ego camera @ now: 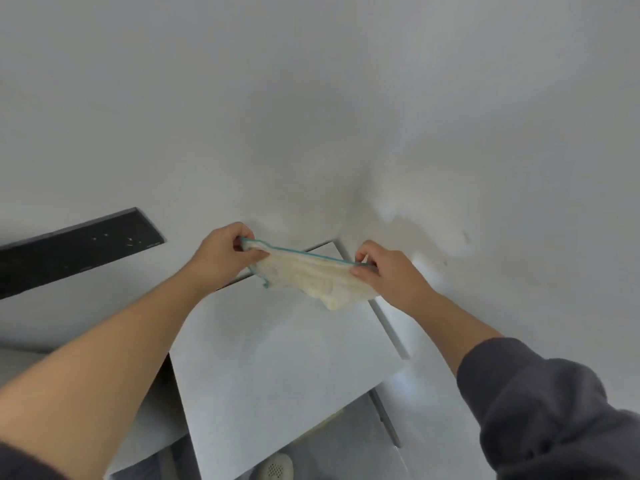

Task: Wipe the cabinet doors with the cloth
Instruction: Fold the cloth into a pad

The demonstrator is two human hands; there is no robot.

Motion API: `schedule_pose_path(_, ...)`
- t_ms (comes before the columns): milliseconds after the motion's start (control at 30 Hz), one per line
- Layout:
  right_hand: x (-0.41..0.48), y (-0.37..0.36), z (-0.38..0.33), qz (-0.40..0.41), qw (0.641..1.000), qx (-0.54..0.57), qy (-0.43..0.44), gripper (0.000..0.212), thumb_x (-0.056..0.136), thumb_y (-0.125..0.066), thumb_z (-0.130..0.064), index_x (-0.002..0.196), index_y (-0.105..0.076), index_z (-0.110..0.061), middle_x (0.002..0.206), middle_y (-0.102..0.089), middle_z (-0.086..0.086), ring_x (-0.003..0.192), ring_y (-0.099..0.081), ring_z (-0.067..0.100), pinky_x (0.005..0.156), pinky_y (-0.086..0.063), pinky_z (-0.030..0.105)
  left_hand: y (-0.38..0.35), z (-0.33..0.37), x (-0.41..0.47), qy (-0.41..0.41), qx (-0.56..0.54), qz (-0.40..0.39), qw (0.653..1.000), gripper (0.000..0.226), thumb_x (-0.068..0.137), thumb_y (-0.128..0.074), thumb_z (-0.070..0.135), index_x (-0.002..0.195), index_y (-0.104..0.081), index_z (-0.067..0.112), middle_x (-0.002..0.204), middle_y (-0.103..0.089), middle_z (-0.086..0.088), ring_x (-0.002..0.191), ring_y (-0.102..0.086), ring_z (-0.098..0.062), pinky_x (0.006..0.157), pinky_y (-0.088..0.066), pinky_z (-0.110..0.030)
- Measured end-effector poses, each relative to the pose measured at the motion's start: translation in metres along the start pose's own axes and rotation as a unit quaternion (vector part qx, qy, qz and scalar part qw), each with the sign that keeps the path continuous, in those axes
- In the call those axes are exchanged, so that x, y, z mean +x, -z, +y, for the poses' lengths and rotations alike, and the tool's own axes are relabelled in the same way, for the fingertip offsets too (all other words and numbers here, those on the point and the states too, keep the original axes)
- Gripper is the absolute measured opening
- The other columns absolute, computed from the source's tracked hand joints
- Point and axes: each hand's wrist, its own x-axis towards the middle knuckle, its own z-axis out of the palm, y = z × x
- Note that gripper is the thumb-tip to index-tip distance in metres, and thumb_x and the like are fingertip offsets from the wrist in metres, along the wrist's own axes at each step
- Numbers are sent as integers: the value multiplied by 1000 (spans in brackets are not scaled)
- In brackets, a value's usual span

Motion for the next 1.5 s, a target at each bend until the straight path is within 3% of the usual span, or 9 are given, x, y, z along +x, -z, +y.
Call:
schedule_pose_path(133, -4, 17, -2, -74, 981, -175, 33, 16, 98, -49, -14, 106, -61, -8, 94, -48, 1, 84, -50, 22, 70, -39, 30, 12, 16, -10, -18, 54, 65, 996, 28, 80, -75, 6, 72, -52, 20, 79, -62, -13, 71, -54, -24, 70, -45, -34)
schedule_pose_path(233, -11, 17, -3, -46, 964, -259, 25, 17, 97, -46, -7, 106, -60, -8, 94, -42, 1, 79, -46, 21, 65, -36, 29, 16, 19, -27, -35, 123, 69, 989, 22, 81, -74, 8, 76, -55, 17, 75, -61, -8, 68, -53, -23, 65, -44, -27)
schedule_pose_path(433, -55, -41, 23, -208, 934, -289, 12, 23, 91, -47, -7, 99, -64, -20, 94, -54, -3, 88, -57, 19, 72, -44, 30, 3, -44, -78, 16, 307, -140, 941, 31, 77, -77, 18, 67, -51, 31, 73, -57, 6, 68, -54, -16, 57, -40, -22)
schedule_pose_path(533, -76, -79, 42, -271, 923, -275, 6, 18, 87, -50, -6, 79, -60, -19, 87, -57, -1, 83, -57, 21, 63, -42, 26, -16, -85, -103, 40, 360, -230, 903, 23, 81, -71, 22, 74, -51, 30, 80, -53, 12, 76, -50, -11, 56, -34, -14)
schedule_pose_path(700, -88, -118, 64, -306, 925, -225, -24, 38, 82, -49, -1, 54, -36, -23, 63, -38, -5, 64, -40, 17, 51, -25, 22, -40, -129, -121, 93, 331, -268, 900, 14, 82, -74, 26, 85, -59, 26, 97, -58, 8, 92, -55, -13, 73, -44, -19)
schedule_pose_path(900, -64, -131, 71, -224, 965, -60, -123, 14, 92, -43, -10, 83, -53, -15, 85, -54, 1, 69, -47, 12, 55, -32, 22, -57, -153, -103, 163, 179, -137, 961, 14, 87, -70, 32, 84, -59, 24, 91, -62, -2, 83, -58, -18, 68, -45, -28)
schedule_pose_path(1067, -32, -146, 75, -111, 978, 26, -177, 10, 100, -36, -15, 101, -46, -15, 81, -51, 1, 64, -47, 12, 50, -32, 23, -75, -173, -80, 232, 70, -24, 970, 9, 96, -53, 27, 91, -51, 20, 96, -59, -9, 95, -60, -32, 87, -53, -48)
schedule_pose_path(1233, -4, -172, 95, -38, 975, -15, -217, 15, 100, -36, -16, 101, -50, -11, 86, -56, 8, 69, -54, 21, 53, -39, 29, -99, -183, -54, 231, 88, 37, 968, 14, 99, -46, 23, 106, -50, 12, 91, -57, -5, 74, -56, -19, 55, -40, -28)
schedule_pose_path(1500, 14, -184, 109, -18, 959, -105, -262, 13, 96, -40, -13, 95, -53, -12, 92, -58, 5, 77, -57, 21, 58, -41, 31, -110, -184, -19, 221, 140, 64, 963, 13, 97, -47, 23, 104, -51, 13, 88, -57, -5, 75, -54, -22, 62, -44, -33)
